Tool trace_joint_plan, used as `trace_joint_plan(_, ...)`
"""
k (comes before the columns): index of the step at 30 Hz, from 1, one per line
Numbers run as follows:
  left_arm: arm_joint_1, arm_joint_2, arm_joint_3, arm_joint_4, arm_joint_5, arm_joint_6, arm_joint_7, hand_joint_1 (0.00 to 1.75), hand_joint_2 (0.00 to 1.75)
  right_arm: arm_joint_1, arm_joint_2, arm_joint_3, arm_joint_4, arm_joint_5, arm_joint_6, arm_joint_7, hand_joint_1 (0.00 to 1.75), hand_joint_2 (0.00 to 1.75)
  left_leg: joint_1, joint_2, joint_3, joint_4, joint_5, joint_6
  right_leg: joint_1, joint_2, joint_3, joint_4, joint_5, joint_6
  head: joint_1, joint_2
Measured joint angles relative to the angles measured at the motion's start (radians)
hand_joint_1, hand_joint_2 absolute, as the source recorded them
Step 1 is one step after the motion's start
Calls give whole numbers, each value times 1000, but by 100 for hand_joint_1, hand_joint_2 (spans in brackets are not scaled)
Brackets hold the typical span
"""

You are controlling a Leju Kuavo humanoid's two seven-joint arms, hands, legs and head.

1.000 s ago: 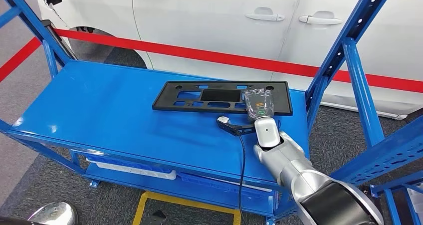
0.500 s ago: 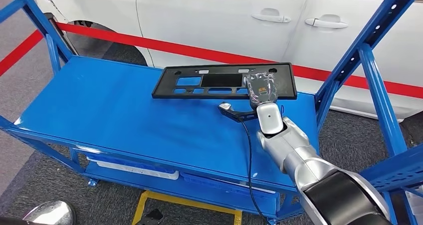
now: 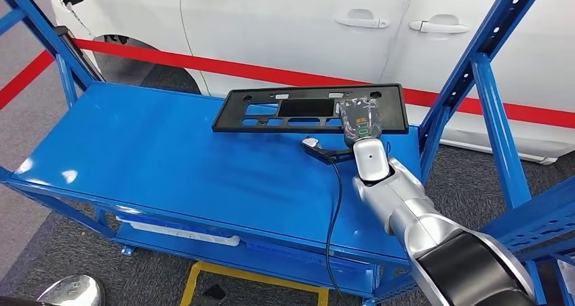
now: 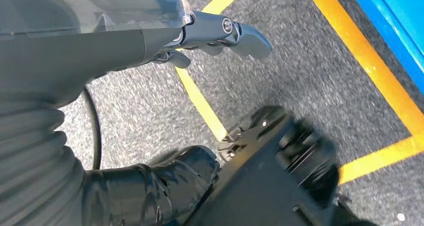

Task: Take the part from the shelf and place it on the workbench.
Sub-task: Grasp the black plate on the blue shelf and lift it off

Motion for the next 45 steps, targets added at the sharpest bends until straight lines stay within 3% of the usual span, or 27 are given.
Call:
trace_joint_plan(1, 1, 0, 0, 0, -1, 1, 1, 0, 175, 2, 0, 0, 0, -1, 0, 0, 175, 175, 1, 0, -17, 30, -2, -1, 0, 0, 0, 0, 0, 0, 0, 0)
trace_joint_plan(2, 2, 0, 0, 0, -1, 3, 2, 0, 175, 3, 0, 0, 0, -2, 0, 0, 175, 175, 1, 0, -14, 19, 17, -1, 0, 0, 1, 1, -1, 0, 0, 0)
trace_joint_plan(4, 1, 0, 0, 0, -2, 6, 3, 0, 175, 4, 0, 0, -1, -2, 0, 0, 175, 175, 2, 1, 45, -108, 88, 4, 0, 2, 4, 2, -2, 3, 0, 0)
trace_joint_plan(6, -1, 1, 0, 0, -4, 7, 6, 0, 175, 3, 0, 0, -2, -4, 0, 0, 175, 175, -2, 0, 103, -229, 130, 13, 4, 3, 3, 4, -4, 10, 0, 0)
trace_joint_plan(9, -1, 1, 0, 0, -9, 9, 9, 0, 175, 2, -1, -1, -3, -8, -1, 0, 175, 175, -5, -1, 117, -261, 133, 27, 7, 4, 2, 0, 0, 26, 0, 0)
trace_joint_plan(11, -1, 1, 0, 0, -10, 10, 10, 0, 175, 2, -1, -4, -3, -15, -2, 0, 175, 175, -1, 0, 122, -272, 140, 40, 6, 3, -4, 15, -15, 36, 1, 0)
trace_joint_plan(13, -3, 0, 0, 0, -10, 11, 10, 0, 175, 1, -2, -11, -3, -24, -3, -1, 175, 175, 2, 1, 125, -279, 144, 50, 5, 3, -43, 100, -67, 42, 1, 0)
trace_joint_plan(15, -2, -1, 0, 0, -11, 12, 10, 0, 175, 3, -2, -18, -2, -31, -3, -2, 175, 175, 2, 1, 124, -278, 144, 53, 4, 2, -107, 233, -124, 46, 1, 0)
trace_joint_plan(16, -2, -1, 0, 0, -12, 12, 10, 0, 175, 5, -2, -20, -1, -33, -2, -2, 175, 175, 1, 1, 124, -277, 143, 53, 4, 2, -127, 273, -131, 47, 1, 0)
trace_joint_plan(17, -2, -1, 0, 0, -12, 12, 10, 0, 175, 6, -2, -22, 0, -34, -2, -3, 175, 175, 1, 1, 124, -276, 143, 53, 3, 2, -130, 277, -120, 47, 1, 0)
trace_joint_plan(19, -2, -2, 0, 0, -12, 13, 10, 0, 175, 6, -4, -26, 0, -35, -2, -3, 175, 175, 1, -1, 124, -270, 138, 50, 1, 1, -80, 171, -53, 43, 1, 0)
trace_joint_plan(21, -3, -3, 0, 0, -11, 14, 11, 0, 175, 2, -4, -31, 0, -35, -1, -2, 175, 175, -2, -3, 121, -261, 132, 43, 3, 1, -19, 49, -10, 37, 1, 0)
trace_joint_plan(22, -3, -4, 0, 0, -11, 14, 11, 0, 175, 1, -4, -33, 0, -35, -1, -1, 175, 175, -4, -3, 119, -258, 130, 38, 5, 2, -4, 18, -5, 34, 1, 0)
trace_joint_plan(26, -2, -4, 0, 0, -8, 16, 12, 0, 175, 2, -5, -36, -1, -35, -1, 2, 175, 175, -1, -1, 114, -247, 118, 17, 5, 3, 3, 2, -4, 15, 1, 0)
trace_joint_plan(28, -3, -4, 0, 0, -2, 17, 20, 0, 175, 1, -5, -36, -3, -35, -1, 3, 175, 175, 1, 0, 79, -168, 71, 7, 0, 2, 7, -4, -1, 4, 0, 0)
trace_joint_plan(30, -2, -4, 1, 0, 5, 17, 29, 0, 175, 4, -4, -36, -4, -35, -1, 3, 175, 175, 2, 0, 14, -31, 11, 0, 1, 1, 7, -5, -2, 0, 0, 0)
trace_joint_plan(31, -1, -4, 2, 0, 7, 17, 33, 0, 175, 6, -3, -37, -4, -35, 0, 3, 175, 175, 2, 0, -11, 16, -1, -2, 1, 1, 7, -4, -2, -1, 0, 0)
trace_joint_plan(32, 0, -4, 2, 0, 8, 17, 34, 0, 175, 9, -3, -37, -4, -35, 0, 3, 175, 175, 2, 0, -19, 28, 7, -2, 1, 1, 7, -4, -3, -1, 0, 0)
trace_joint_plan(33, 0, -4, 3, 0, 9, 17, 36, 0, 175, 10, -3, -37, -4, -35, 0, 3, 175, 175, 2, 0, -6, -3, 33, 0, 1, 2, 8, -3, -3, -1, 0, 0)
trace_joint_plan(35, -2, -4, 4, 0, 9, 18, 43, 0, 175, 12, -3, -38, -5, -35, 1, 6, 175, 175, 1, 0, 60, -142, 103, 8, 2, 3, 11, -2, -5, 2, 0, 0)
trace_joint_plan(37, -3, -4, 6, 0, 7, 21, 49, 0, 175, 11, -2, -39, -6, -36, 1, 13, 175, 175, -3, -1, 110, -246, 135, 17, 5, 4, 10, -1, -7, 10, 1, 0)
trace_joint_plan(41, -3, -5, 6, 0, 7, 22, 56, 0, 175, 13, -2, -47, -6, -43, 1, 21, 175, 175, -3, -1, 119, -271, 142, 37, 6, 3, 6, 4, -15, 31, 1, 0)
trace_joint_plan(43, -3, -5, 8, 0, 12, 19, 67, 0, 175, 13, -2, -50, -6, -44, 1, 22, 175, 175, 2, 1, 121, -278, 151, 48, 5, 3, -20, 68, -63, 39, 1, 0)
trace_joint_plan(45, -4, -6, 10, 0, 16, 18, 78, 0, 175, 16, -2, -54, -5, -44, 1, 23, 175, 175, 1, 2, 117, -276, 153, 51, 4, 2, -73, 195, -131, 44, 1, 0)
